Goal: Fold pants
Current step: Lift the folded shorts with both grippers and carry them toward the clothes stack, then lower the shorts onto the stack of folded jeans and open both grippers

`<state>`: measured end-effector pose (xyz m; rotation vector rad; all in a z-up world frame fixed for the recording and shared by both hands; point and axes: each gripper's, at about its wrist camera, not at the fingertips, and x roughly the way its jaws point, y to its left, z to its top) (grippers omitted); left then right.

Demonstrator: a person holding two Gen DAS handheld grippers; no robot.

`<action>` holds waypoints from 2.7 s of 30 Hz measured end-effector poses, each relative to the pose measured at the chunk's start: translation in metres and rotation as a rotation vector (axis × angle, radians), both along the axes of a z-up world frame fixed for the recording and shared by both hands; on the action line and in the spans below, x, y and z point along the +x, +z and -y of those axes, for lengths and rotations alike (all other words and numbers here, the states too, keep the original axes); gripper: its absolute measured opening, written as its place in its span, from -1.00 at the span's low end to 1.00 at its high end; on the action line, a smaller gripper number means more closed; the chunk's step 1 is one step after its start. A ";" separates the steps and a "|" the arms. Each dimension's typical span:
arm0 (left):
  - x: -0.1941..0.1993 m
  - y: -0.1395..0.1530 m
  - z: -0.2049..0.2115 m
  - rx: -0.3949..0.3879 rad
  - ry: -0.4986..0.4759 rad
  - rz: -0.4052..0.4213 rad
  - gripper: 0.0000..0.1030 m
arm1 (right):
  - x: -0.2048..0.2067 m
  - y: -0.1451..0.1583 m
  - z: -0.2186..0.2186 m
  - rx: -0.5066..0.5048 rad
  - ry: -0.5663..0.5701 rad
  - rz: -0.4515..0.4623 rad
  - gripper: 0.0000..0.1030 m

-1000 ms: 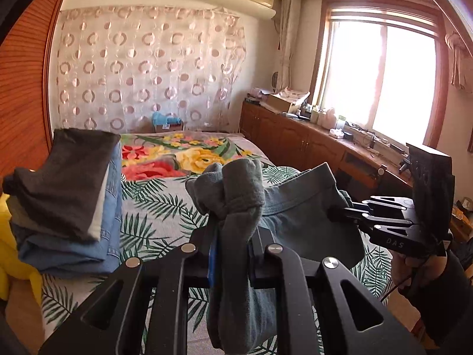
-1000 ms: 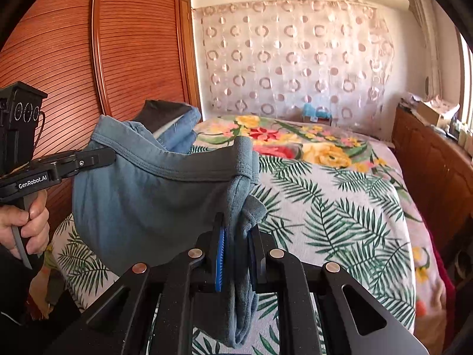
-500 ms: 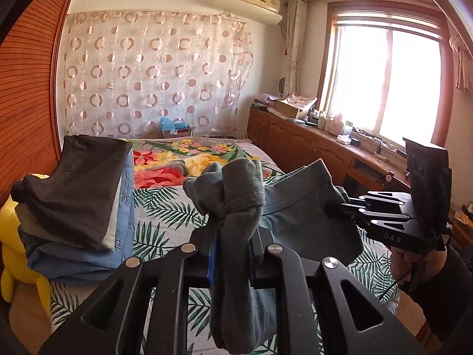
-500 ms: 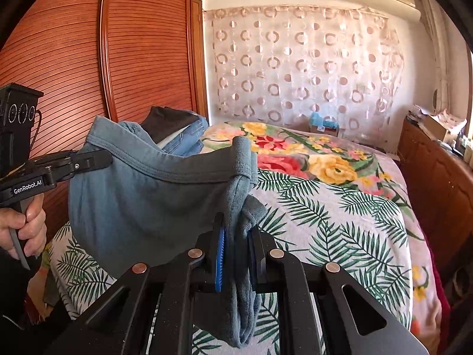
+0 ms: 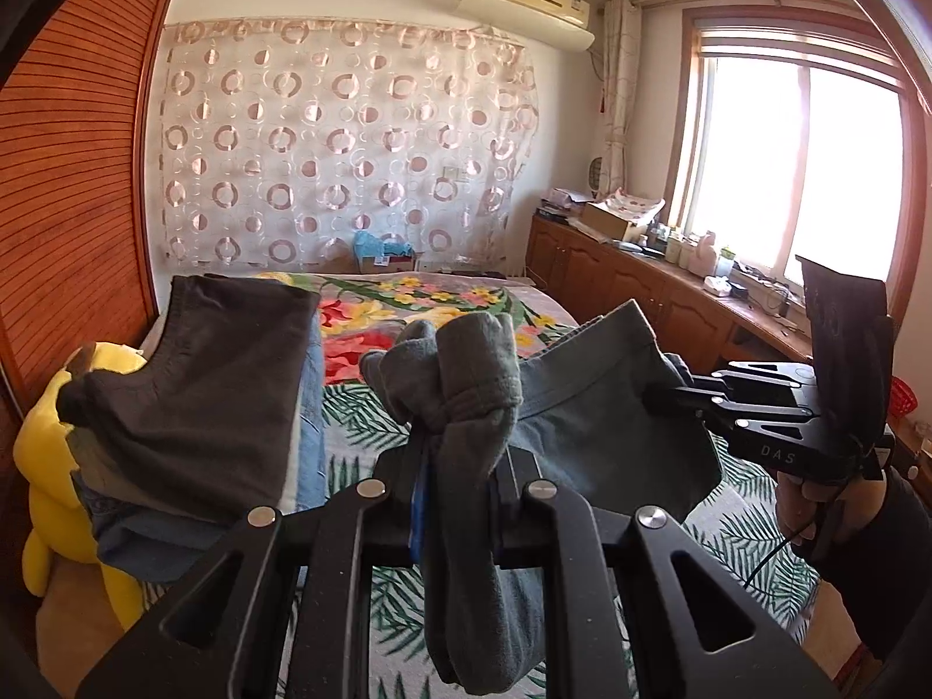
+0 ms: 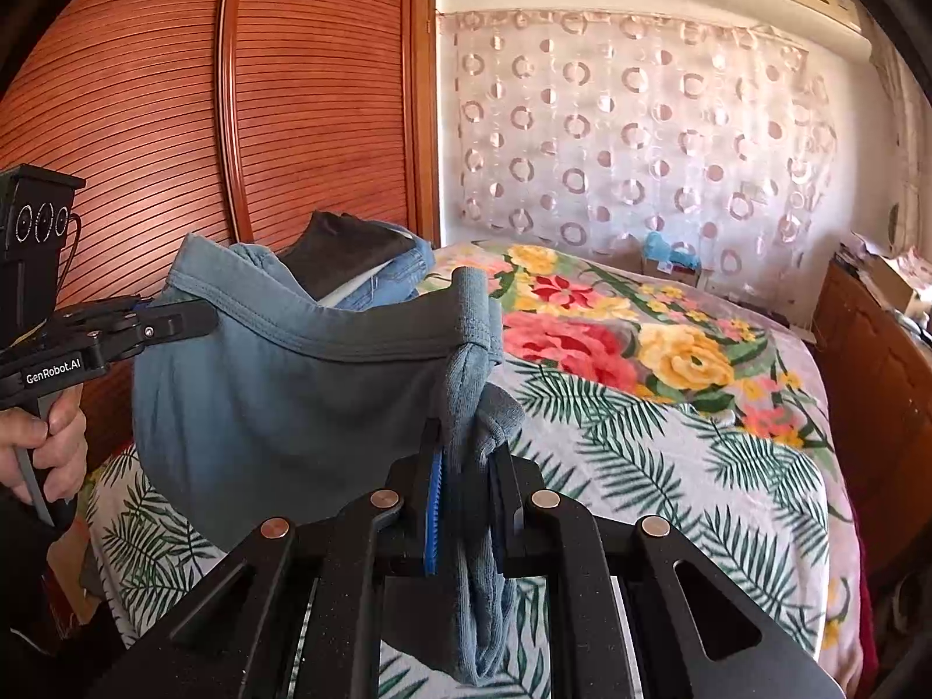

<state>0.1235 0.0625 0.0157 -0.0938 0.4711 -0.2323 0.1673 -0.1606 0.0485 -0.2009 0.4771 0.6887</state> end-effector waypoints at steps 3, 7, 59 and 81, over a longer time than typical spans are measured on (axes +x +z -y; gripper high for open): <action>0.007 0.004 -0.008 0.005 0.021 0.008 -0.68 | 0.015 0.004 -0.010 -0.006 0.020 0.007 -0.75; 0.015 0.008 -0.018 0.013 0.042 0.009 -0.68 | 0.037 0.010 -0.022 -0.012 0.043 0.021 -0.75; 0.033 -0.036 -0.129 -0.077 0.424 0.014 -0.61 | 0.229 0.001 -0.188 -0.080 0.341 0.046 -0.27; 0.019 -0.032 -0.129 -0.007 0.450 -0.012 -0.04 | 0.240 -0.015 -0.162 -0.050 0.209 -0.044 -0.25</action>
